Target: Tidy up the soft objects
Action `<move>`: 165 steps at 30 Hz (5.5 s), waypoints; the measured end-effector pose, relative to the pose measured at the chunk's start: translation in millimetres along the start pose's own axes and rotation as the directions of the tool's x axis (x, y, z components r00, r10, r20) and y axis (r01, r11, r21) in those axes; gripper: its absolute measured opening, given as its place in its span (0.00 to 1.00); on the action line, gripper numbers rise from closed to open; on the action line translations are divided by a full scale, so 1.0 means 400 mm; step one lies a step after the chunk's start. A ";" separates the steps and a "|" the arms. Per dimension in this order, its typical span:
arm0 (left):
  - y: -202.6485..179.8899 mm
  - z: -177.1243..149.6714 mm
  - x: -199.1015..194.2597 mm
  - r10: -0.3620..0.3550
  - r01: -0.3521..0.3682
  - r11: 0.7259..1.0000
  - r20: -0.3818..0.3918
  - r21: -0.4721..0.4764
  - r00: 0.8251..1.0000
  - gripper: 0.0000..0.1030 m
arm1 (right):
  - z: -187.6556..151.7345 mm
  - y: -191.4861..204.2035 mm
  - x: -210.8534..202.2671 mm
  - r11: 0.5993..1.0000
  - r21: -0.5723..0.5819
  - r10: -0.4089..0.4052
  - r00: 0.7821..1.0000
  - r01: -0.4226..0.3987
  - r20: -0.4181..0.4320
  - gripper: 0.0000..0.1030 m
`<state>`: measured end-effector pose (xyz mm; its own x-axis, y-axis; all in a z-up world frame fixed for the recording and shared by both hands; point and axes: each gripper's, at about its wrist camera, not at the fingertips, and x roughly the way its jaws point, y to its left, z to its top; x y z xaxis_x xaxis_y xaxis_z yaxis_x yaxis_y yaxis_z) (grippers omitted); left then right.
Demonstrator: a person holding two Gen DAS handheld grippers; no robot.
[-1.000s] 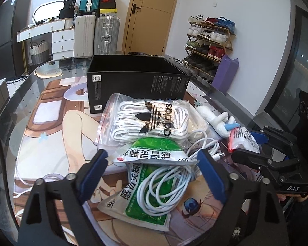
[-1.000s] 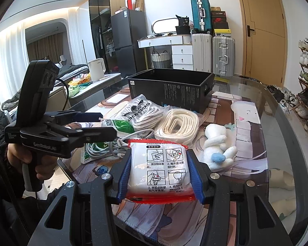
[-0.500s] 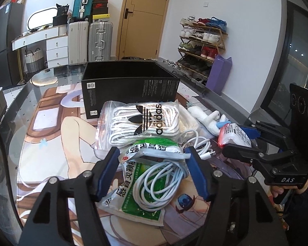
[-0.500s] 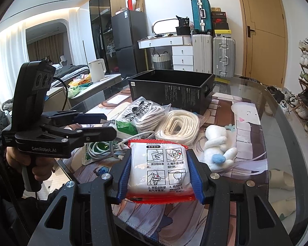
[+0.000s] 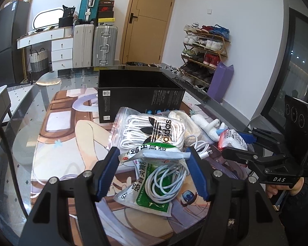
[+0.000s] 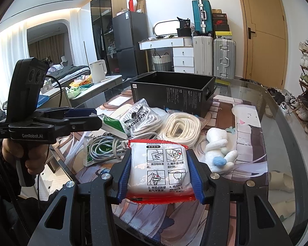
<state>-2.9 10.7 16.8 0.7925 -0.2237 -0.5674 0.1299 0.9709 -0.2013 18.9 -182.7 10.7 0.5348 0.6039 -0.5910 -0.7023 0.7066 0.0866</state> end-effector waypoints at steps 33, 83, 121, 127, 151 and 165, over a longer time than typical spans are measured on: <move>0.081 0.169 -0.016 0.088 -0.087 0.996 0.138 -0.009 0.987 0.64 | 0.197 -0.059 0.006 0.995 0.091 -0.044 0.995 0.036 0.086 0.49; 0.100 0.278 0.313 0.135 -0.132 0.989 -0.038 0.067 0.990 0.63 | 0.376 -0.179 0.356 0.998 0.058 0.020 0.996 -0.015 -0.084 0.49; 0.117 0.268 0.192 0.141 -0.141 0.990 0.059 0.004 0.988 1.00 | 0.342 -0.193 0.225 0.996 0.074 -0.039 0.998 0.043 -0.047 0.96; 0.131 0.226 0.165 0.152 -0.151 0.988 0.045 -0.027 0.987 1.00 | 0.288 -0.204 0.168 0.989 0.125 -0.069 0.997 0.074 -0.048 0.98; 0.082 0.062 0.101 0.160 -0.159 0.987 -0.044 0.018 0.986 1.00 | 0.143 -0.197 0.053 0.978 0.148 -0.135 0.988 0.146 -0.079 0.99; 0.052 0.038 0.113 0.182 -0.176 0.981 -0.070 0.075 0.981 1.00 | 0.089 -0.233 0.113 0.966 0.151 -0.177 0.963 0.210 -0.204 0.99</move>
<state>44.7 22.0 -0.9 0.7594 -0.0490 -0.6488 0.0326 0.9988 -0.0374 125.2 -208.0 4.4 0.5432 0.3809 -0.7483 -0.4950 0.8651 0.0810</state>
